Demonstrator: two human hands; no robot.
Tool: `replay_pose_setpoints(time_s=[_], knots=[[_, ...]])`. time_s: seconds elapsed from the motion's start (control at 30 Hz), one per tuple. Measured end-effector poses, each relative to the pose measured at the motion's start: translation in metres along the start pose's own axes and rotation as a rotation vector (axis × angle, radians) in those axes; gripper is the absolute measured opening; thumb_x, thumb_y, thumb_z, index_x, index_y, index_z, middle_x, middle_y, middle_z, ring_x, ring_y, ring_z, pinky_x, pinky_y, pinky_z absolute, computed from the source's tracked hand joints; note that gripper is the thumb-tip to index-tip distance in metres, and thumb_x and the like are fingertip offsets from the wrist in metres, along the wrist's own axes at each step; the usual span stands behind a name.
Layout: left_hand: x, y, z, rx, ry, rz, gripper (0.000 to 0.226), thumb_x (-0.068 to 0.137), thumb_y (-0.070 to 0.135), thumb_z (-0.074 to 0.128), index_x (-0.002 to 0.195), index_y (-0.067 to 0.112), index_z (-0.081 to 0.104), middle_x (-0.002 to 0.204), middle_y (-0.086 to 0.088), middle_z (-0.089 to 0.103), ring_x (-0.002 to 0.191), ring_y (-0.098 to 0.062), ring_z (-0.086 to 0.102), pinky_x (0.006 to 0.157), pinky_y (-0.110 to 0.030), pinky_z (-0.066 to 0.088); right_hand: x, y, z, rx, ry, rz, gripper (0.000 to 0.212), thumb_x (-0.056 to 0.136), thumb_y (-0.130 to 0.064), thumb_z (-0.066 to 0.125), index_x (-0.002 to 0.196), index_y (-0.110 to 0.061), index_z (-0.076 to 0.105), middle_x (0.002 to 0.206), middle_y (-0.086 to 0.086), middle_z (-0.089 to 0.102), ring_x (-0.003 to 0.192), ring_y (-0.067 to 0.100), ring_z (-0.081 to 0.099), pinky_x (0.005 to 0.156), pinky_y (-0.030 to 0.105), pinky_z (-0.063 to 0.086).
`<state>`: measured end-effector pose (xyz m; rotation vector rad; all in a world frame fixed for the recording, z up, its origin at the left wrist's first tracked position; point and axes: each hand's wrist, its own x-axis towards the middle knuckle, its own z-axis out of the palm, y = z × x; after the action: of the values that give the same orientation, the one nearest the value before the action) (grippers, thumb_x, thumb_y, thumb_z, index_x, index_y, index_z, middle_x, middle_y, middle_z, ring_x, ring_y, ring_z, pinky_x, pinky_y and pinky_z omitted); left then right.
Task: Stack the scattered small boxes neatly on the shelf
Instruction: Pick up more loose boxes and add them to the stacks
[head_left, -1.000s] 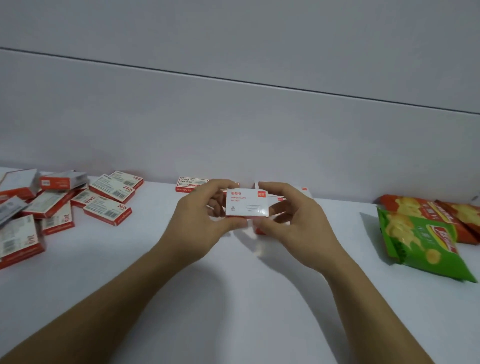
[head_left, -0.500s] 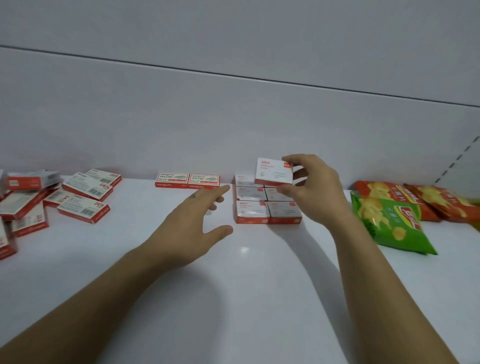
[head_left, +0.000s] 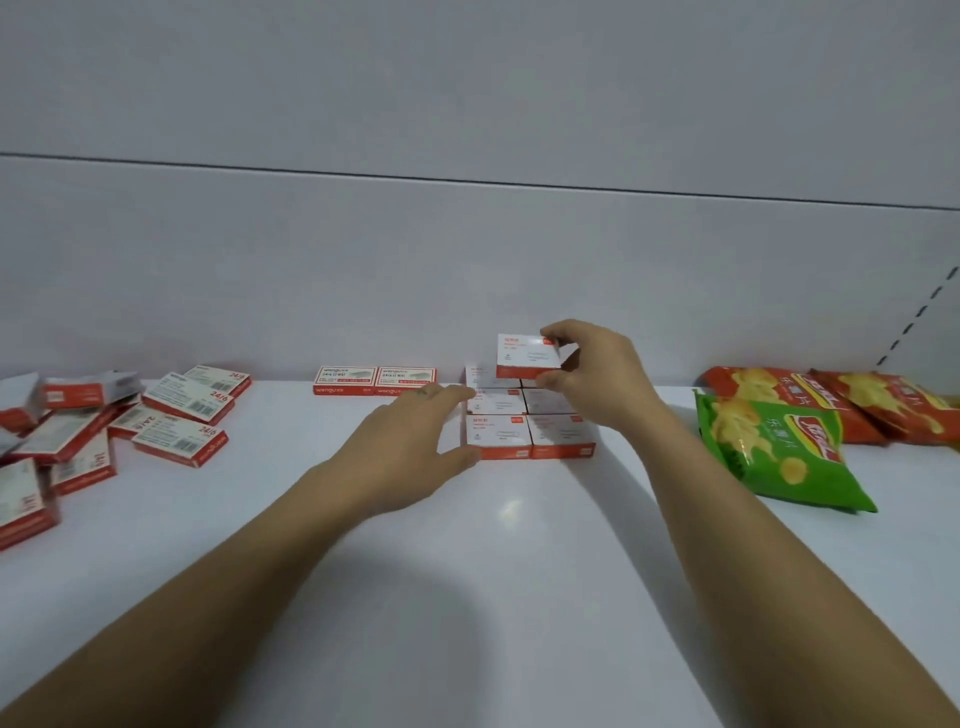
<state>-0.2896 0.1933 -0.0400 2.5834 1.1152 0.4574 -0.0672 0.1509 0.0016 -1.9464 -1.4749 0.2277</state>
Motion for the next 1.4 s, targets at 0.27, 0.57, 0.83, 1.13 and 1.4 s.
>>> replay_pose_setpoints(time_s=[0.27,0.57,0.83,1.13,1.4], knots=[[0.011,0.017,0.015,0.035,0.06,-0.046,0.05,0.082,0.062,0.056,0.126,0.039,0.051,0.132,0.01,0.05,0.118,-0.014,0.044,0.095,-0.036,0.041,0.022,-0.011,0.037,-0.111,-0.031,0.017,0.036,0.077,-0.022,0.076,0.112,-0.027,0.069,0.109,-0.003,0.069,0.094,0.016,0.062,0.08,0.029,0.05],[0.014,0.013,0.017,0.082,0.046,-0.035,0.053,0.086,0.061,0.051,0.133,0.036,0.05,0.144,0.013,0.041,0.13,-0.014,0.034,0.104,-0.039,0.033,0.02,-0.005,0.052,-0.331,0.008,-0.06,0.032,0.089,-0.029,0.058,0.12,-0.028,0.066,0.114,-0.001,0.068,0.101,0.021,0.06,0.08,0.031,0.047],[0.013,0.014,0.021,0.117,0.068,-0.017,0.053,0.084,0.057,0.057,0.132,0.034,0.051,0.14,0.012,0.046,0.124,-0.015,0.041,0.101,-0.038,0.036,0.013,-0.006,0.054,-0.393,0.007,-0.113,0.03,0.095,-0.028,0.047,0.121,-0.025,0.063,0.1,0.004,0.064,0.095,0.023,0.054,0.072,0.031,0.04],[0.003,0.017,0.007,0.134,0.026,-0.017,0.064,0.079,0.073,0.044,0.135,0.04,0.043,0.144,0.012,0.042,0.13,-0.016,0.036,0.105,-0.042,0.028,0.0,-0.021,0.044,-0.461,-0.005,-0.114,0.04,0.094,-0.037,0.044,0.131,-0.023,0.05,0.116,0.006,0.056,0.104,0.024,0.051,0.081,0.034,0.042],[-0.036,-0.038,-0.06,0.238,0.162,-0.168,0.066,0.078,0.072,0.045,0.134,0.038,0.043,0.137,0.01,0.05,0.122,-0.016,0.043,0.098,-0.039,0.034,-0.001,-0.085,0.042,-0.406,-0.027,-0.322,0.054,0.091,-0.048,0.049,0.138,-0.023,0.044,0.131,0.004,0.053,0.119,0.024,0.046,0.094,0.037,0.04]])
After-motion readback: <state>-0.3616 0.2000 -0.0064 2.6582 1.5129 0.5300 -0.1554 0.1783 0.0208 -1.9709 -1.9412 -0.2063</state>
